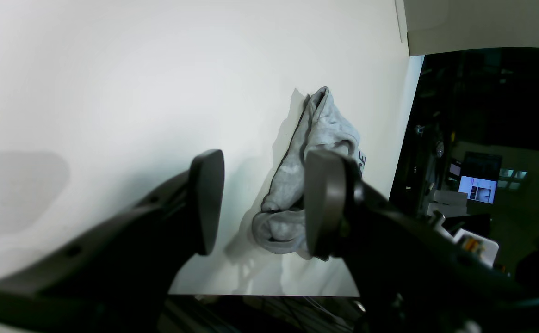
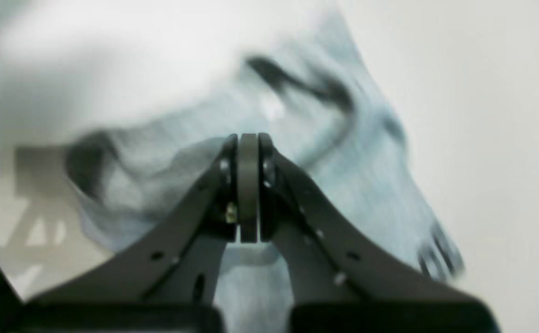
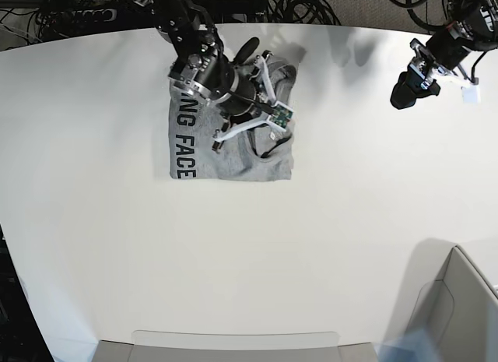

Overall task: Fold the T-shirt properly
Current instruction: 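Press and tuck the folded bundle with the right gripper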

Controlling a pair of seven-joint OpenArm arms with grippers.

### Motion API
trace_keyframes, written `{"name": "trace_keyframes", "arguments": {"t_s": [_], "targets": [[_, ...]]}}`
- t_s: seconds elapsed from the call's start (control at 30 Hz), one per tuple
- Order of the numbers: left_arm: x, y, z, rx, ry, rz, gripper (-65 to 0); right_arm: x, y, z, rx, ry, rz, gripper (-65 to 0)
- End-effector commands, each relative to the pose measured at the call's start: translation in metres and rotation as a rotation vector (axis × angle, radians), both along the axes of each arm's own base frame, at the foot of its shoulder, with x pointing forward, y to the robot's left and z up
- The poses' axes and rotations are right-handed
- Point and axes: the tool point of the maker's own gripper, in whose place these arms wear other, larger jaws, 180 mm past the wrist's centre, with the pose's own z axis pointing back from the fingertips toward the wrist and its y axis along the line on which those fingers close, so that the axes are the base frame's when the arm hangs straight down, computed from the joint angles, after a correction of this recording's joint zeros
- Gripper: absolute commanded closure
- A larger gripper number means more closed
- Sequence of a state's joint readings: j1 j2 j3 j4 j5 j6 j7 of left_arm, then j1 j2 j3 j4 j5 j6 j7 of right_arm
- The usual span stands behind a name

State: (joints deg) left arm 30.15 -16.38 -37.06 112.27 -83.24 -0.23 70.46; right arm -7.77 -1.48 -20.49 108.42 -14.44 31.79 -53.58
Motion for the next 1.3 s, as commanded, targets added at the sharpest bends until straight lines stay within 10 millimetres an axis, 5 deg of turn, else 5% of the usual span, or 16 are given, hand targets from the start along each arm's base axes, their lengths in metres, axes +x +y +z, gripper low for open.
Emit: {"name": "trace_keyframes", "arguments": {"t_s": [0.0, 0.17, 0.37, 0.5, 0.67, 0.8, 0.93, 1.03, 1.13, 1.27], "targets": [[0.001, -0.003, 0.008, -0.014, -0.015, -0.019, -27.6, 0.013, 0.002, 0.001, -0.01, -0.018, 0.003, 0.0], [0.001, -0.005, 0.007, -0.026, -0.016, -0.01, -25.1, 0.047, 0.013, -0.033, -0.078, 0.063, 0.014, 0.0], [-0.003, -0.016, 0.003, -0.07, -0.01, 0.004, -24.3, 0.092, 0.025, 0.001, -0.067, -0.033, 0.016, 0.0], [-0.003, -0.016, 0.003, -0.07, -0.01, 0.003, -24.3, 0.119, 0.016, -0.018, -0.145, 0.014, 0.013, 0.0], [-0.001, -0.016, 0.004, -0.071, -0.017, 0.001, -24.3, 0.135, 0.03, -0.017, 0.028, -0.008, 0.011, 0.0], [0.006, -0.016, 0.008, -0.073, -0.038, 0.0, -24.3, 0.142, 0.033, 0.019, 0.134, -0.086, -0.015, 0.0], [0.007, -0.016, 0.009, -0.073, -0.041, 0.0, -24.3, 0.113, 0.029, 0.049, 0.215, -0.139, -0.013, 0.0], [0.007, -0.017, 0.008, -0.074, -0.04, 0.0, -24.3, 0.096, 0.02, 0.027, 0.105, -0.079, 0.017, 0.0], [0.007, -0.019, 0.006, -0.097, -0.013, 0.015, -24.3, 0.087, 0.013, -0.016, 0.025, 0.035, 0.035, 0.0], [0.01, -0.058, -0.002, -0.175, 0.036, -0.071, -24.3, 0.103, 0.014, -0.058, 0.027, 0.143, 0.034, 0.0]]}}
